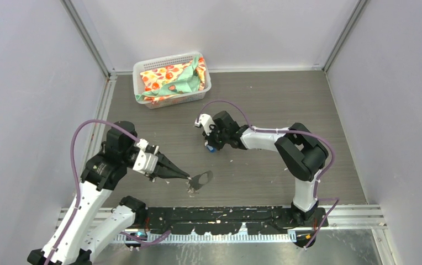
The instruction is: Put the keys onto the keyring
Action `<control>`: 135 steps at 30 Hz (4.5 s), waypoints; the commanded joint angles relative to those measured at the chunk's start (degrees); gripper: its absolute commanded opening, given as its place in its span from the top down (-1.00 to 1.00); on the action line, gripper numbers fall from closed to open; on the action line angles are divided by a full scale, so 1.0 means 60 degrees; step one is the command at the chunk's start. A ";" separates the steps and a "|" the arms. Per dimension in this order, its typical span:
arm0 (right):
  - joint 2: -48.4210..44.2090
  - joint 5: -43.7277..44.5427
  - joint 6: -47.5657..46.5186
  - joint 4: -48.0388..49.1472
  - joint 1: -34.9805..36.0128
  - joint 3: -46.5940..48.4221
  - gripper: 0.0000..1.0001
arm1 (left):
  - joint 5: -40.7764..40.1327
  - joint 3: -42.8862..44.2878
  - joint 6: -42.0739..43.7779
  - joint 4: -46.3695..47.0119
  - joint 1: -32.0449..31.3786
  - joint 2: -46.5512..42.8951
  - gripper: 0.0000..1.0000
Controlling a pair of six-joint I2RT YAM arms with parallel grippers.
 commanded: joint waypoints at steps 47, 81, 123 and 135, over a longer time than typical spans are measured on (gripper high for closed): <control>-0.9022 -0.3828 -0.0649 -0.5247 0.0195 0.0794 0.98 | 0.0880 0.0641 -0.1348 0.1485 0.0028 0.0701 0.99; -0.7566 -0.1729 0.2053 -0.0897 -0.1004 -0.1835 -0.37 | 0.0221 0.0867 -0.0413 -0.0304 0.0057 0.0437 0.99; 0.0435 -0.1404 -0.2053 -0.0771 0.0040 0.0850 0.28 | 0.0205 0.0805 -0.1874 0.0592 0.0057 0.0073 0.99; 0.0054 -0.1475 -0.1904 -0.0686 0.0037 0.0695 0.98 | 0.0191 0.0837 -0.1935 0.0708 0.0057 0.0071 0.99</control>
